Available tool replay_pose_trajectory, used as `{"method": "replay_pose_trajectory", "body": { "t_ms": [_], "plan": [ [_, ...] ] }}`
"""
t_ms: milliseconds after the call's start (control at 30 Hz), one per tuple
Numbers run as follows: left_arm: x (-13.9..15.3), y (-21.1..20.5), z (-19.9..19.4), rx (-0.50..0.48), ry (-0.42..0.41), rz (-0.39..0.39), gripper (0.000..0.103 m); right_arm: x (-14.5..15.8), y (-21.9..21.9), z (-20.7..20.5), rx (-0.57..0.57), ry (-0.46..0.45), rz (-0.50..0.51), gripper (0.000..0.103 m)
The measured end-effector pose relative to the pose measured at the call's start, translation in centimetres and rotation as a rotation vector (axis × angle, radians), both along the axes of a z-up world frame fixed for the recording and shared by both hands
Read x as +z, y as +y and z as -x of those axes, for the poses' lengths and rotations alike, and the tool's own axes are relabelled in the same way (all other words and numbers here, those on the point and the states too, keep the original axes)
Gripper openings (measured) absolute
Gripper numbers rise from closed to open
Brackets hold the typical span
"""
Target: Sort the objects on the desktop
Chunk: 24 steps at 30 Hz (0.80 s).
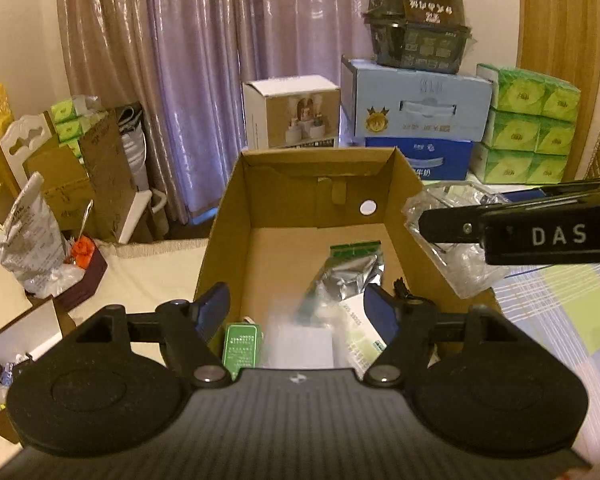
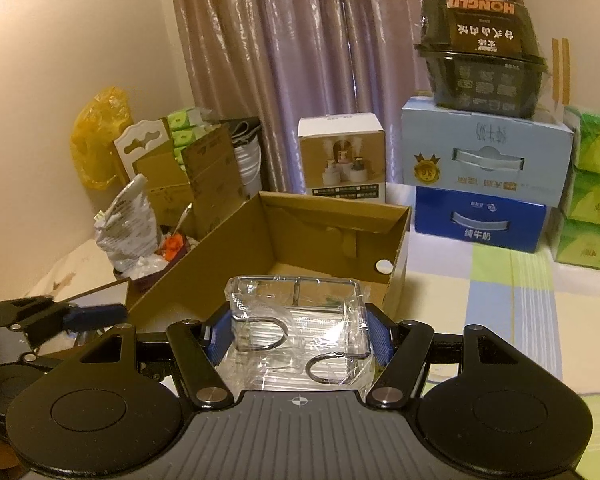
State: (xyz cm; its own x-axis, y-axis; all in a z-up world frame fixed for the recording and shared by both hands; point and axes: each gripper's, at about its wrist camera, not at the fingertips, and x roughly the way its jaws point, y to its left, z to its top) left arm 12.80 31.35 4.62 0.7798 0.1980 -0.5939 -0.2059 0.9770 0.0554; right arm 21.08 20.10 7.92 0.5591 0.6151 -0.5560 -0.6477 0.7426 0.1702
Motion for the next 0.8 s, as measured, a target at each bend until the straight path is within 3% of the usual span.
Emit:
{"method": "replay_pose_trajectory", "body": {
  "t_ms": [267, 367, 400, 500, 800],
  "plan": [
    [0.5, 0.2, 2.0, 0.012, -0.017, -0.001, 0.07, -0.1, 0.4, 0.0, 0.005, 0.014, -0.008, 0.064],
    [0.6, 0.3, 2.9, 0.02, -0.025, 0.003, 0.076, -0.2, 1.1, -0.2, 0.024, 0.026, -0.021, 0.064],
    [0.6, 0.3, 3.2, 0.025, -0.029, 0.002, 0.079, -0.2, 1.3, -0.5, 0.037, 0.039, -0.035, 0.066],
    [0.6, 0.2, 4.1, 0.038, -0.037, 0.001, 0.084, 0.3, 1.3, -0.7, 0.027, 0.049, -0.082, 0.087],
    [0.6, -1.2, 7.2, 0.065, -0.102, 0.018, 0.101, 1.3, -2.4, 0.7, -0.03, 0.069, -0.124, 0.097]
  ]
}}
